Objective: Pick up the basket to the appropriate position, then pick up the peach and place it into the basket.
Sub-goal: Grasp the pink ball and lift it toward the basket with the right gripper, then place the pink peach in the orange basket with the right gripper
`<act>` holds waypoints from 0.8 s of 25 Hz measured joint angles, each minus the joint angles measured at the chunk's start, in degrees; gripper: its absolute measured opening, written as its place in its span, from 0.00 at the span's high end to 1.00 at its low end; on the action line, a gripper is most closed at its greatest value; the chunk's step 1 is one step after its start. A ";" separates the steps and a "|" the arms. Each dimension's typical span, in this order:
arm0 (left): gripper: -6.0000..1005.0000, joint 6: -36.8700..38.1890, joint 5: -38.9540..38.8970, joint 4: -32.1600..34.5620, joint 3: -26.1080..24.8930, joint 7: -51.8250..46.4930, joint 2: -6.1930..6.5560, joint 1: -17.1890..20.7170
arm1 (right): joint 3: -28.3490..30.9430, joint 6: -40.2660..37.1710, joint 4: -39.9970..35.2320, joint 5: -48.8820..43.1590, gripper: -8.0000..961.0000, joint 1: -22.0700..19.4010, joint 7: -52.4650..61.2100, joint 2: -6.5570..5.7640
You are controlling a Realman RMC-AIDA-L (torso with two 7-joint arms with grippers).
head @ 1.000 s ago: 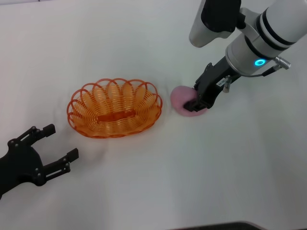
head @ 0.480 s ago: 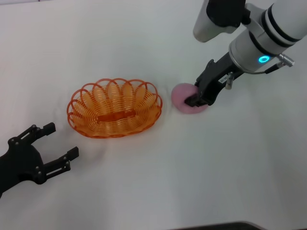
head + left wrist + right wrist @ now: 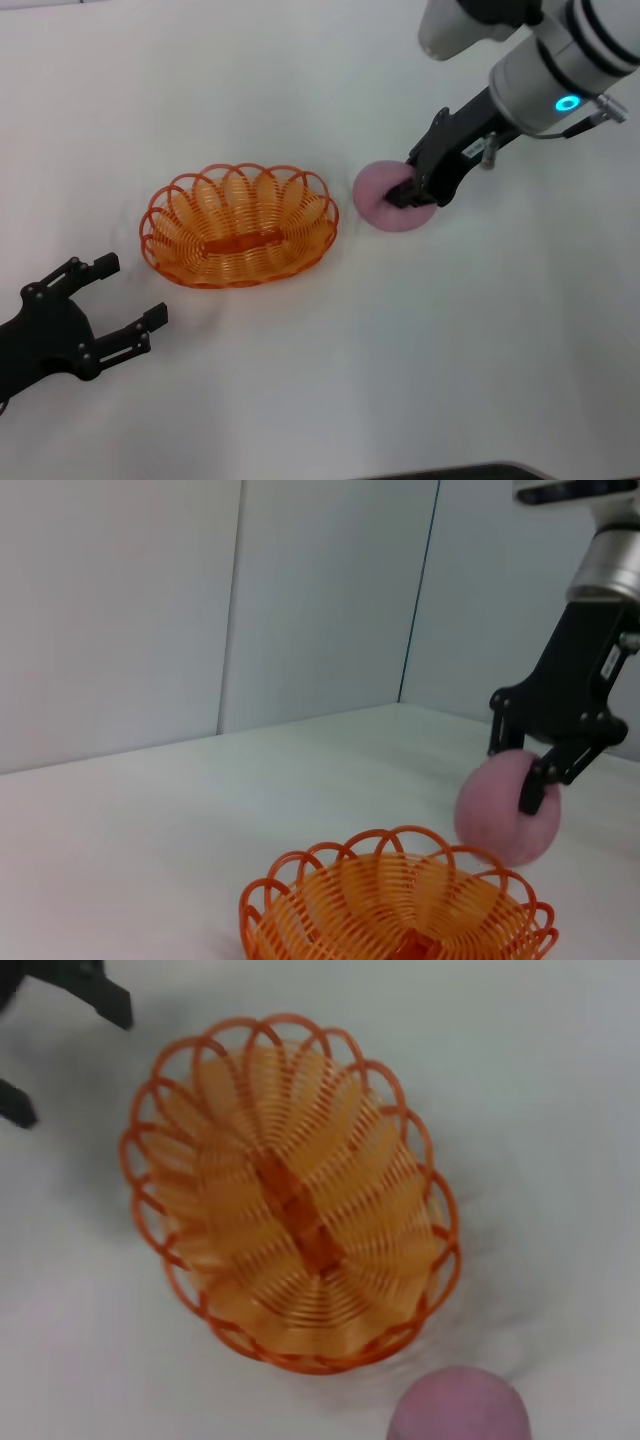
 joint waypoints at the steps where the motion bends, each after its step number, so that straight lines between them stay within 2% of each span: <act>1: 0.12 -0.01 0.00 0.00 0.00 -0.01 0.02 -0.03 | 1.38 -1.75 -1.06 0.08 0.79 -0.03 -0.58 -0.03; 6: 0.12 -0.09 0.00 -0.01 -0.01 0.00 0.04 -0.17 | 10.24 -10.68 -5.03 4.56 0.80 -0.23 -5.19 -0.38; 10: 0.12 -0.01 -0.07 -0.01 -0.01 -0.01 0.06 -0.19 | 12.44 -11.00 -5.39 8.01 0.80 -0.70 -7.08 -0.47; 13: 0.12 0.18 -0.29 -0.01 -0.01 -0.13 0.06 -0.30 | 9.92 -8.94 -4.41 10.41 0.80 -0.77 -7.77 -0.12; 20: 0.12 0.47 -0.97 -0.01 0.00 -0.40 0.05 -0.77 | -2.42 1.19 -0.60 18.28 0.80 -0.16 -8.13 0.03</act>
